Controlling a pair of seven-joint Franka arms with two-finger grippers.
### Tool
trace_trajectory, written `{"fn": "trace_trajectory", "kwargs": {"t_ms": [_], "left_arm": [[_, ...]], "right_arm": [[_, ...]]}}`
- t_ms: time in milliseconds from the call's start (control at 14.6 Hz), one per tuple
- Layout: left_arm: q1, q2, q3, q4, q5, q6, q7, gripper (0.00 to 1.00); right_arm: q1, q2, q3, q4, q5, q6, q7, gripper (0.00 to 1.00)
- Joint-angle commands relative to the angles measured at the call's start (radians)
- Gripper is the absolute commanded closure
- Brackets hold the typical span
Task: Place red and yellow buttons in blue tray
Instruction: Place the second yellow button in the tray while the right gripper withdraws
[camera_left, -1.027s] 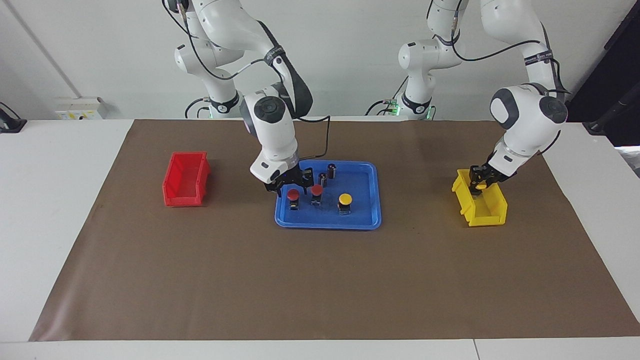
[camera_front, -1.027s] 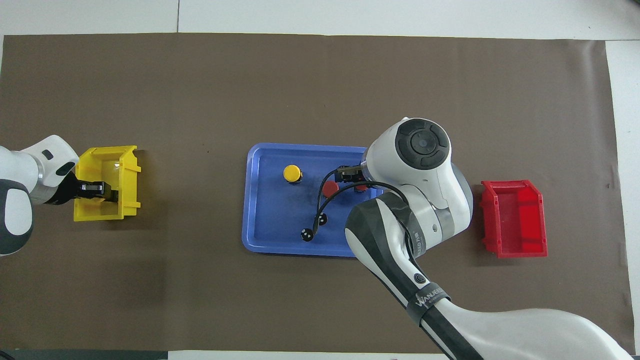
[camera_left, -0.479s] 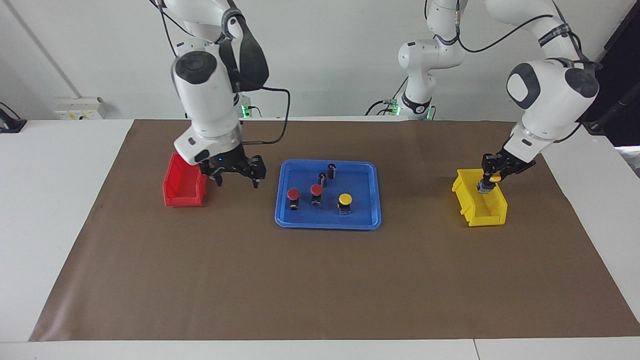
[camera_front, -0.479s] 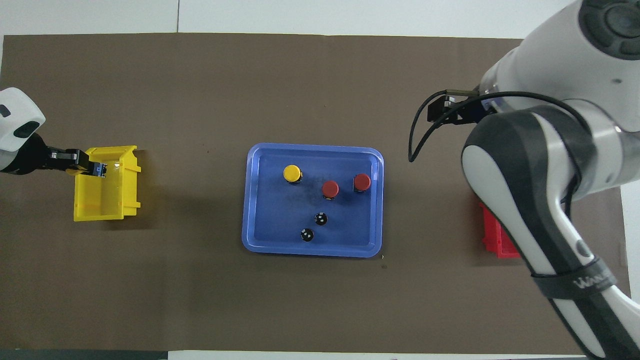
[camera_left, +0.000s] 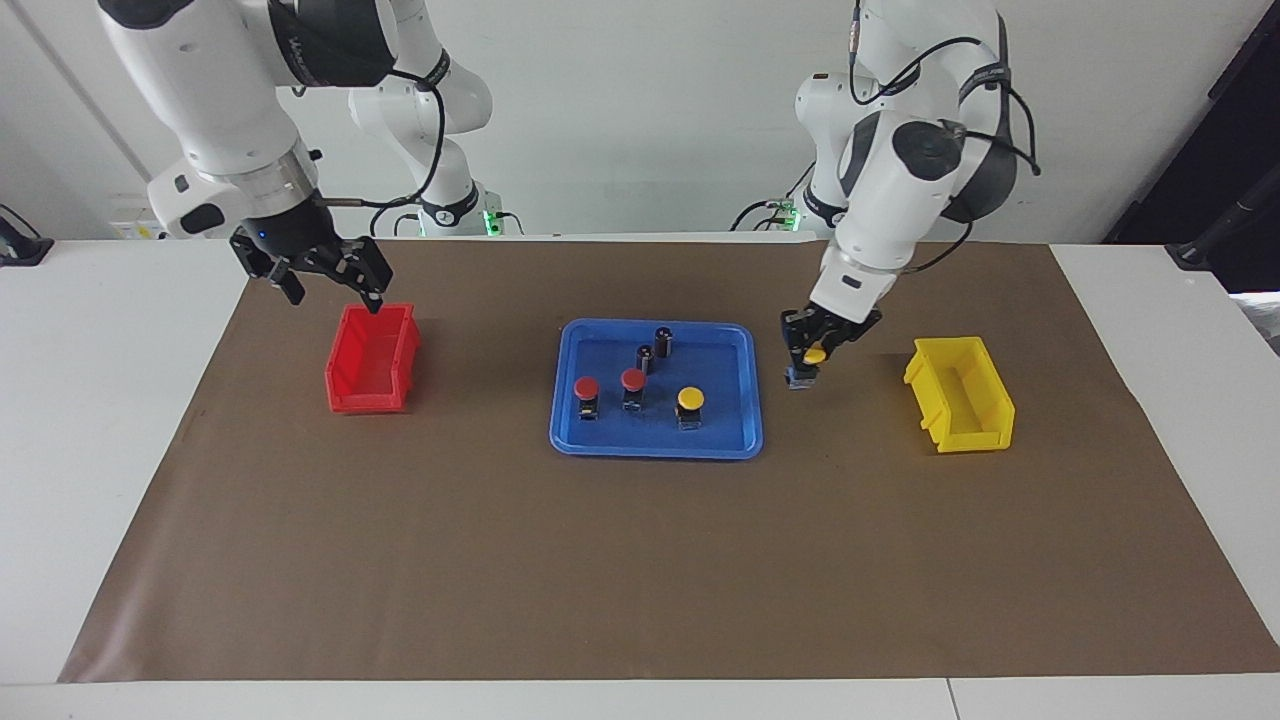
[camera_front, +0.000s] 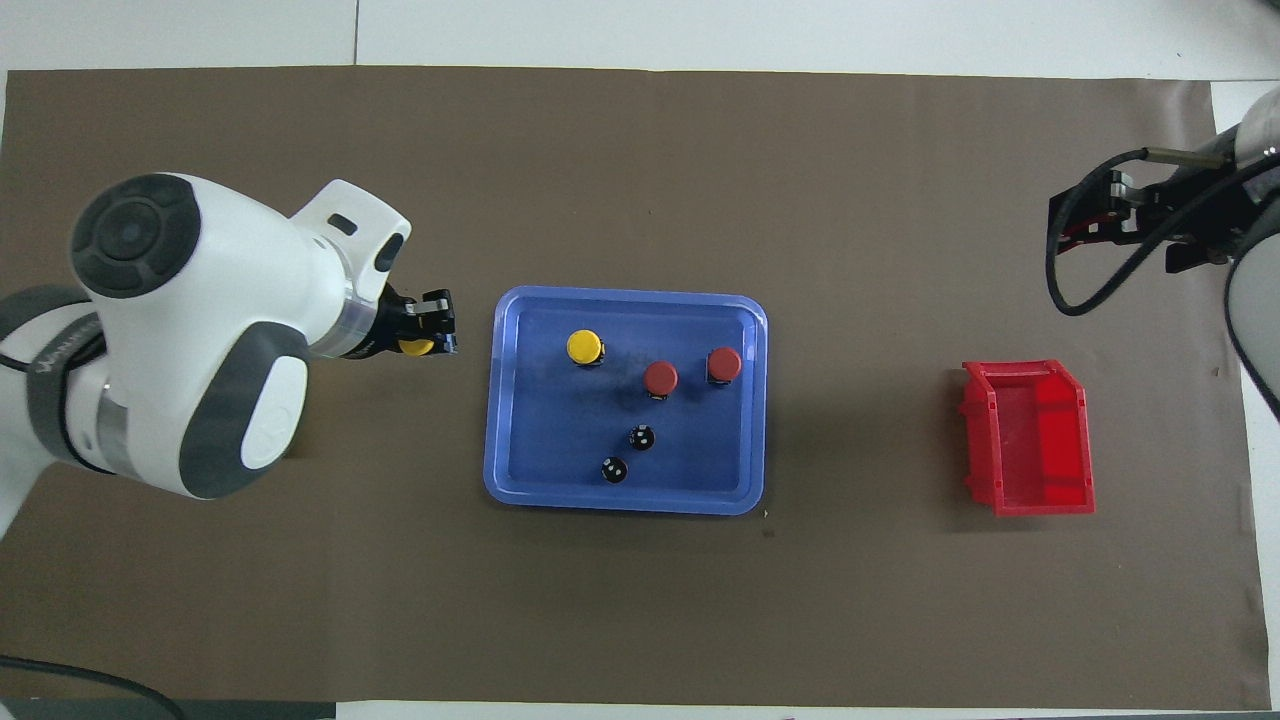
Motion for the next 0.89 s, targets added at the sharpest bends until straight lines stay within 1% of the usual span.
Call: {"fn": "trace_trajectory", "kwargs": {"t_ms": [0, 137, 274, 616, 684, 821], "left_arm": [[-0.073, 0.065, 0.022, -0.005, -0.025, 0.108, -0.083, 0.98], [-0.108, 0.115, 0.024, -0.002, -0.024, 0.168, -0.115, 0.98], [-0.111, 0.142, 0.024, -0.002, -0.024, 0.188, -0.115, 0.99], [-0.104, 0.14, 0.025, -0.018, -0.024, 0.188, -0.109, 0.98], [-0.104, 0.139, 0.025, -0.028, -0.024, 0.189, -0.109, 0.98], [-0.113, 0.146, 0.025, -0.036, -0.024, 0.209, -0.114, 0.98]], "right_arm": [[-0.089, -0.01, 0.009, 0.024, -0.018, -0.054, -0.16, 0.0], [-0.098, -0.053, -0.038, -0.013, -0.017, -0.054, -0.213, 0.0], [-0.103, -0.085, -0.041, -0.07, -0.018, -0.046, -0.219, 0.0], [-0.103, -0.075, -0.044, -0.076, -0.018, -0.055, -0.228, 0.0], [-0.1, -0.076, -0.044, -0.087, -0.018, -0.055, -0.227, 0.0], [-0.094, -0.098, -0.043, -0.143, -0.017, -0.046, -0.223, 0.0]]}}
